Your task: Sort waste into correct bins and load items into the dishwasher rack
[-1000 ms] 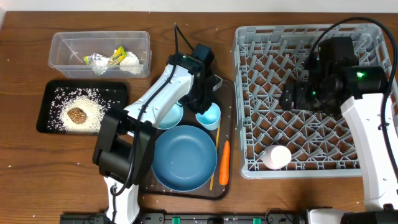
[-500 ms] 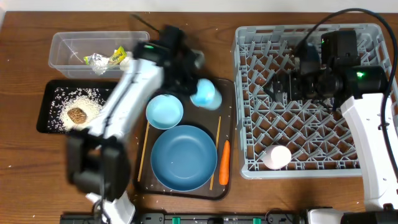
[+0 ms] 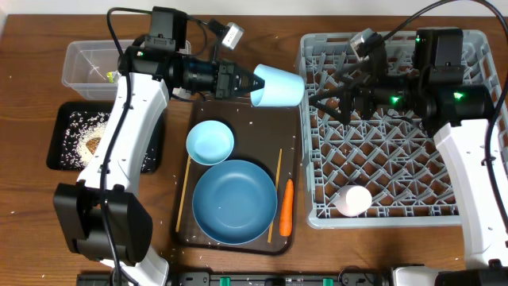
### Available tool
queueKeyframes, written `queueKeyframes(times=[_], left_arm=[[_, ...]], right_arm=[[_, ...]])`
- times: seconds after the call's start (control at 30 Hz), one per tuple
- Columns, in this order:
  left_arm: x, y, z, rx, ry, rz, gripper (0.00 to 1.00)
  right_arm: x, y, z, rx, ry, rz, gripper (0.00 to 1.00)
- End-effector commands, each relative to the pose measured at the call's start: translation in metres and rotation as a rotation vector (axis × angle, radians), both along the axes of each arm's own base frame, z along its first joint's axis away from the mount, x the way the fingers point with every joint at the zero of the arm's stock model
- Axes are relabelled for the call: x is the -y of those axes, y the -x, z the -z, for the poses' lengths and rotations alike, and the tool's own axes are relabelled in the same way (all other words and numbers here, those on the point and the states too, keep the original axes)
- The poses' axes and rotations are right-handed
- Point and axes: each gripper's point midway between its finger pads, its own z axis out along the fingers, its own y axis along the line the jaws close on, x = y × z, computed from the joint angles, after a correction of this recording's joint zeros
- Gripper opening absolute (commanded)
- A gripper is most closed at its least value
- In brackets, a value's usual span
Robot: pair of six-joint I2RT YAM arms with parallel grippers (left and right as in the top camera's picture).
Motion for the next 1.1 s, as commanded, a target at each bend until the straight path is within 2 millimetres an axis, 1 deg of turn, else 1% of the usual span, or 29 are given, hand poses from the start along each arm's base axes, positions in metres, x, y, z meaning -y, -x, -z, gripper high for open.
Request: queueKeyframes(times=[0.0,0.17,0.33,0.43,0.53,0.7,0.83,0.9,1.0,1.07], left_arm=[[0.006,0.014,-0.027,0.022,0.164,0.105,0.06],[0.007,0.016,-0.030,0.031,0.180,0.119,0.06],[0.015,0.021,-0.030,0.029,0.180,0.142,0.06],[0.022,0.025,-0.030,0.036,0.180,0.162,0.07],[0.025,0.027,-0.030,0.042,0.181,0.172,0.06],[0.025,0.026,-0.030,0.046,0.176,0.169,0.06],[0.025,0.024,-0.026,0.050,0.155,0.156,0.06],[0.025,0.023,-0.025,0.050,0.151,0.153,0.06],[0.025,0.023,-0.025,0.050,0.150,0.153,0.06],[0.025,0.022,-0.024,0.051,0.142,0.148,0.06]], right_arm=[[-0.021,0.014,-0.001,-0.009,-0.104,-0.140,0.99],[-0.036,0.021,-0.006,0.029,-0.170,-0.223,0.99],[-0.051,0.026,-0.011,0.069,-0.175,-0.273,0.99],[-0.061,0.030,-0.013,0.094,-0.177,-0.302,0.94],[-0.067,0.032,-0.016,0.107,-0.182,-0.320,0.89],[-0.068,0.033,-0.016,0.105,-0.183,-0.322,0.76],[-0.067,0.033,-0.016,0.105,-0.182,-0.320,0.59],[-0.067,0.032,-0.016,0.105,-0.182,-0.320,0.53],[-0.065,0.031,-0.016,0.104,-0.182,-0.312,0.46],[-0.062,0.029,-0.015,0.102,-0.181,-0.302,0.44]])
